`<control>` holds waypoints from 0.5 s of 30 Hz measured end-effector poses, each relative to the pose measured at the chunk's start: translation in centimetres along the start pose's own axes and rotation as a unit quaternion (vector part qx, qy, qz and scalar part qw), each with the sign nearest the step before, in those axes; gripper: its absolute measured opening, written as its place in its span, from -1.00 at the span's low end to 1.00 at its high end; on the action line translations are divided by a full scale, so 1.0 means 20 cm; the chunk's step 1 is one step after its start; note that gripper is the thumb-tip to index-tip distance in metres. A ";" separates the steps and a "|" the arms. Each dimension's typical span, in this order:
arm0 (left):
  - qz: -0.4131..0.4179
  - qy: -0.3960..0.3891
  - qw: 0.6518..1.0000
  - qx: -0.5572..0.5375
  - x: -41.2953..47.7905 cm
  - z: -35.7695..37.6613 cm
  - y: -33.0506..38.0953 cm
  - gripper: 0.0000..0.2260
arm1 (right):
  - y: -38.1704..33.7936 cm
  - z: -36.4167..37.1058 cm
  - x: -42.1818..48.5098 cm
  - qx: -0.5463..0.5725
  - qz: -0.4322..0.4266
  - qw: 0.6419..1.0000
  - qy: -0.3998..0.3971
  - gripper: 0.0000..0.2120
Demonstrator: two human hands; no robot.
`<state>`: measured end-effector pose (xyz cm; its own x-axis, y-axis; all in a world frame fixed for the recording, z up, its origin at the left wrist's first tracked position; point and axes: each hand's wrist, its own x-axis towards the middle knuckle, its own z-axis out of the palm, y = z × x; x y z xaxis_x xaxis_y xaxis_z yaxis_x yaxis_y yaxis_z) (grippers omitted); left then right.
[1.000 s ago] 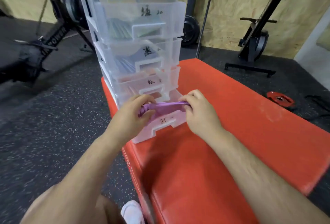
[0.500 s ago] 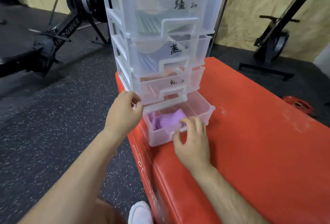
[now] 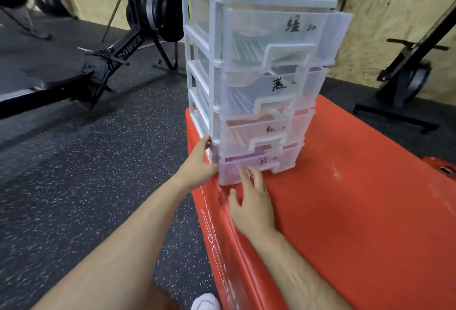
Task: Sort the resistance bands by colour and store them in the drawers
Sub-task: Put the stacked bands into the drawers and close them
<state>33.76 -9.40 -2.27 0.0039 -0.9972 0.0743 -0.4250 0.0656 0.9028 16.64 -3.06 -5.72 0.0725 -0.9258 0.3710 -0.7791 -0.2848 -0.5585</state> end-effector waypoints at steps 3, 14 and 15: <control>0.001 -0.001 1.000 -0.016 0.01 -0.02 -0.01 -0.27 | -0.02 0.07 0.10 -0.023 0.005 0.999 -0.028 -0.44; 0.045 0.087 0.995 -0.023 0.01 -0.02 0.05 -0.44 | -0.04 0.09 0.15 0.014 0.001 0.999 0.047 -0.51; 0.055 0.106 0.992 -0.041 0.01 -0.03 0.07 -0.42 | -0.04 0.07 0.11 0.030 -0.021 0.992 0.123 -0.56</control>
<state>33.67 -9.58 -0.75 0.1546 -0.9547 0.2542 -0.3591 0.1854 0.9147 18.25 -5.28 -5.58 -0.0563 -0.8263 0.5604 -0.7393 -0.3428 -0.5796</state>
